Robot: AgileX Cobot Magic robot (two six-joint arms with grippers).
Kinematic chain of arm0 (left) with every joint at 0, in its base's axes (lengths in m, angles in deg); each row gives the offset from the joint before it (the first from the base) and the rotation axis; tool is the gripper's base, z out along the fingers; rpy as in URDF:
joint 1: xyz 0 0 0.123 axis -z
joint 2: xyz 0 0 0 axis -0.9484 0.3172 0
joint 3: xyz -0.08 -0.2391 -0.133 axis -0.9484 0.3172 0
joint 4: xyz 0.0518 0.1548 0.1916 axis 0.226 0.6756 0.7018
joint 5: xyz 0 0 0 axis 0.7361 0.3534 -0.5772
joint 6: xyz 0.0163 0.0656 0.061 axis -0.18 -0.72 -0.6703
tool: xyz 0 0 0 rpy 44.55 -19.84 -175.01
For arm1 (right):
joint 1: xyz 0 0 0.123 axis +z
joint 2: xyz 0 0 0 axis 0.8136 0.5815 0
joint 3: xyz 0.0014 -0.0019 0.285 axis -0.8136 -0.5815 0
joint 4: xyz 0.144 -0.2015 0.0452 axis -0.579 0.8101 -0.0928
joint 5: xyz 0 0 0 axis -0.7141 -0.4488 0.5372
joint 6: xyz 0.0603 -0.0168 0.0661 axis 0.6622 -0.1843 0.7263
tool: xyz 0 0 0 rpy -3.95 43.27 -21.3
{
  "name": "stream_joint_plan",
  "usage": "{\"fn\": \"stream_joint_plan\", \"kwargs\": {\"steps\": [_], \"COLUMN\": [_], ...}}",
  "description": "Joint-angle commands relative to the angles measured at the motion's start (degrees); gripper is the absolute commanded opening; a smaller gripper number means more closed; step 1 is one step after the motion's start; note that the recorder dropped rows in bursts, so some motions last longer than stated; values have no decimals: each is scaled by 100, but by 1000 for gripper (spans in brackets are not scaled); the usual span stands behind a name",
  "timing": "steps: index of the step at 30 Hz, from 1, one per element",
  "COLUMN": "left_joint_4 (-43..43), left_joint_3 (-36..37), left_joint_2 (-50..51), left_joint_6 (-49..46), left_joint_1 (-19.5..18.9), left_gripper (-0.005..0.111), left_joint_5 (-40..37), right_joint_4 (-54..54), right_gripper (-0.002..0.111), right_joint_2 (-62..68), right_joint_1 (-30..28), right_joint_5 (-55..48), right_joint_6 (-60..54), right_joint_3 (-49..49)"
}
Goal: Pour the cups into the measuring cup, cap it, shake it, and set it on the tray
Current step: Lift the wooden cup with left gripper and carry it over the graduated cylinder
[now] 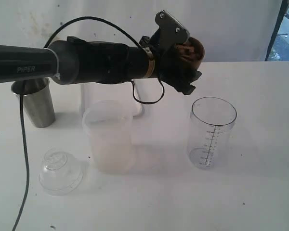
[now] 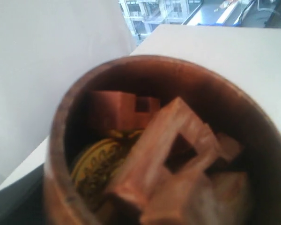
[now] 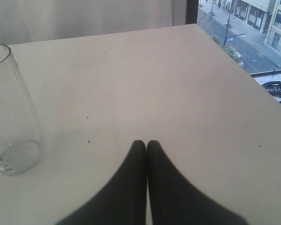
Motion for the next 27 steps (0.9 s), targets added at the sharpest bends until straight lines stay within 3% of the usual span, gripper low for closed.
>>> {"fn": "stream_joint_plan", "kwargs": {"steps": [1, 5, 10, 17, 27], "left_joint_4": [231, 247, 896, 1618, 1645], "left_joint_3": [-58, 42, 432, 558, 558], "left_joint_2": [-233, -424, -765, -866, -866], "left_joint_6": [12, 0, -13, -178, -1084], "left_joint_1": [188, 197, 197, 197, 197], "left_gripper": [0, 0, 0, 0, 0], "left_joint_5": [-344, -343, -255, 453, 504], "right_joint_4": [20, 20, 20, 20, 20], "right_gripper": [0, 0, 0, 0, 0], "right_joint_2": [-27, -27, -27, -27, -27], "right_joint_1": [19, 19, 19, 19, 19], "right_joint_5": [31, 31, 31, 31, 31], "right_joint_6": [25, 25, 25, 25, 25], "right_joint_3": [-8, -8, -8, -8, -8]}}
